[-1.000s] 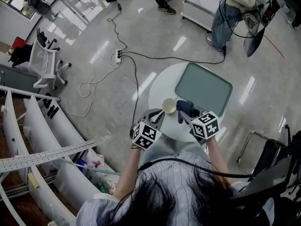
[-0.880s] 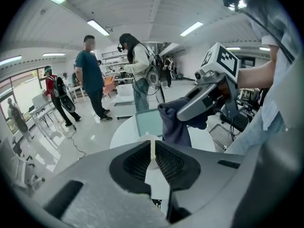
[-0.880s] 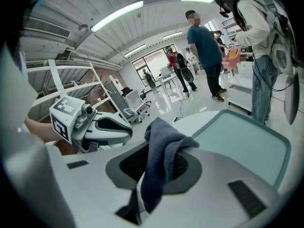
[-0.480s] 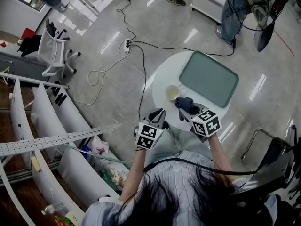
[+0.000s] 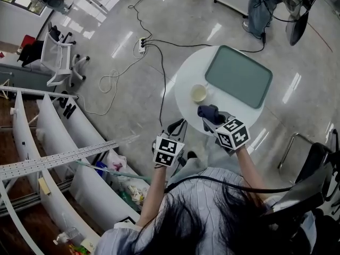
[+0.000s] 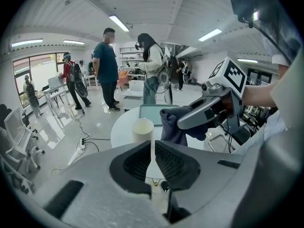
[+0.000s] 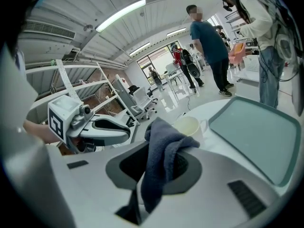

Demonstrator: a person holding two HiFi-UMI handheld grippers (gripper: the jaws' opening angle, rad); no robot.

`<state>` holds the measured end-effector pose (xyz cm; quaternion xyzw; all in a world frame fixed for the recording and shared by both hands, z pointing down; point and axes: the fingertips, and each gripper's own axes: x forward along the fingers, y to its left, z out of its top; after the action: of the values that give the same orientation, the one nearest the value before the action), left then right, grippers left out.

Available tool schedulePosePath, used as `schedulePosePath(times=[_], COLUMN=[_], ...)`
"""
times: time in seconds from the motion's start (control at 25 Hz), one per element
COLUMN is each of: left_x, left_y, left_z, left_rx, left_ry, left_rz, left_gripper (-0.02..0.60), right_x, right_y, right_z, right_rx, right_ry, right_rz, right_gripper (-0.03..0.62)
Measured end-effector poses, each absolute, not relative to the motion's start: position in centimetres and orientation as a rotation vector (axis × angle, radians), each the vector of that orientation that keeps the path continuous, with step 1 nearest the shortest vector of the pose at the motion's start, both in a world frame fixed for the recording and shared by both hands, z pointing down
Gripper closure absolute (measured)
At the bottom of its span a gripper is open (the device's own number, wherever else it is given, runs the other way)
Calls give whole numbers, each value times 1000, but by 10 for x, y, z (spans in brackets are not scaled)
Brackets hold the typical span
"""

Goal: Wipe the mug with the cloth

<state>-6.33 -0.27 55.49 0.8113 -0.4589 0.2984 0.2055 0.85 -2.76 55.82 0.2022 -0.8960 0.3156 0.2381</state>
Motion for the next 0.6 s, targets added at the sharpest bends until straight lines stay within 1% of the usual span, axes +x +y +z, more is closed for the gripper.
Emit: schedulePosePath(times=[0.4, 0.6], left_x=[-96, -102], left_y=[56, 84], left_z=[550, 548], left_rx=[2271, 2293], left_ry=[-1310, -1296], left_rz=[714, 687], left_gripper=[540, 541], right_x=[-26, -30], right_y=[43, 75], right_z=[548, 535], right_rx=[571, 636], right_ry=[-2464, -2482], right_rz=[817, 820], right_gripper=[514, 514])
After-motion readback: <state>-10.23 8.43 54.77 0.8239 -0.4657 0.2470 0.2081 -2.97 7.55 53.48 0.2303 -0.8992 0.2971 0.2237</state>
